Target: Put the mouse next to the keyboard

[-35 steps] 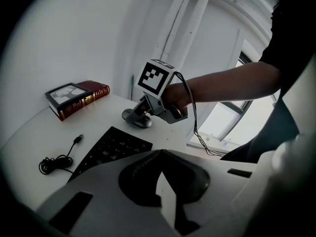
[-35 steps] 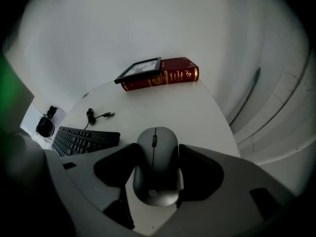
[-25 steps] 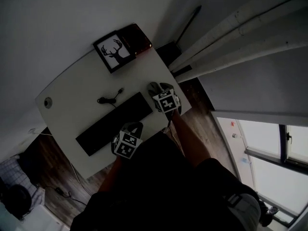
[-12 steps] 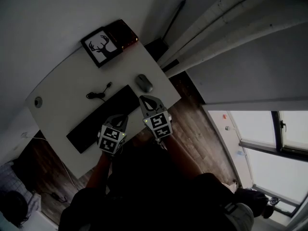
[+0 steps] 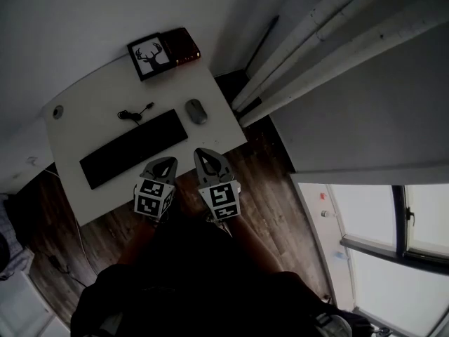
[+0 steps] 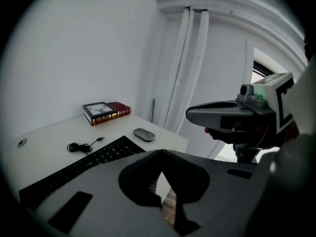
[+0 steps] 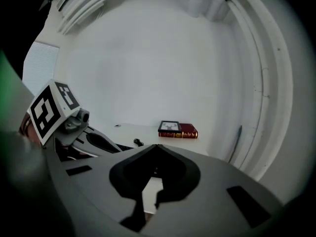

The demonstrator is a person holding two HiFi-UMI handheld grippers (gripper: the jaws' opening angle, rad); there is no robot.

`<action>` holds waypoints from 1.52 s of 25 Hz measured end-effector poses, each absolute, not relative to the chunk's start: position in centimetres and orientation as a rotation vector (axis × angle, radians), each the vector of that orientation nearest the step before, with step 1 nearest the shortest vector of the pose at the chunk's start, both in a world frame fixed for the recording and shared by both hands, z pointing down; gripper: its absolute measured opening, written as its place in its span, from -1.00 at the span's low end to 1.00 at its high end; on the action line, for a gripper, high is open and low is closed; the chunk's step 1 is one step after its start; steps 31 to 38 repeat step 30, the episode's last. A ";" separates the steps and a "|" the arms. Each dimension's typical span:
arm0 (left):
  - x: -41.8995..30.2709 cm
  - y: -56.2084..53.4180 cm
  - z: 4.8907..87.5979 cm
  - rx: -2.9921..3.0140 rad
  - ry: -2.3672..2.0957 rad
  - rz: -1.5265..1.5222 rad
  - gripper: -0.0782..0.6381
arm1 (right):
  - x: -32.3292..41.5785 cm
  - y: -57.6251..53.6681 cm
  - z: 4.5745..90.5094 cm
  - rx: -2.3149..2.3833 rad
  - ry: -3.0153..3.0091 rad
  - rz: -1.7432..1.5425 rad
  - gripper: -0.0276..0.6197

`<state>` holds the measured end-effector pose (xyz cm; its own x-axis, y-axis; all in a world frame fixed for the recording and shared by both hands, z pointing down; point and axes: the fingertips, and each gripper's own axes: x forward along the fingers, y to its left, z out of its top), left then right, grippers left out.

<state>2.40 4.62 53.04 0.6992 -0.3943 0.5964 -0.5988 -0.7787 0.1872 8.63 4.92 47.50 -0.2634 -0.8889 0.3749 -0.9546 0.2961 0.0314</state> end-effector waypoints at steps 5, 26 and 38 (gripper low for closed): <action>3.1 8.1 50.1 2.562 -0.983 0.671 -0.78 | 9.6 9.8 44.7 1.678 -2.339 0.180 -0.85; 10.7 16.4 46.4 2.898 -0.908 0.901 -0.78 | 16.1 18.5 41.8 1.913 -2.348 0.085 -0.85; 11.8 17.7 46.4 2.918 -0.881 0.925 -0.78 | 16.9 19.7 42.1 1.912 -2.336 0.107 -0.85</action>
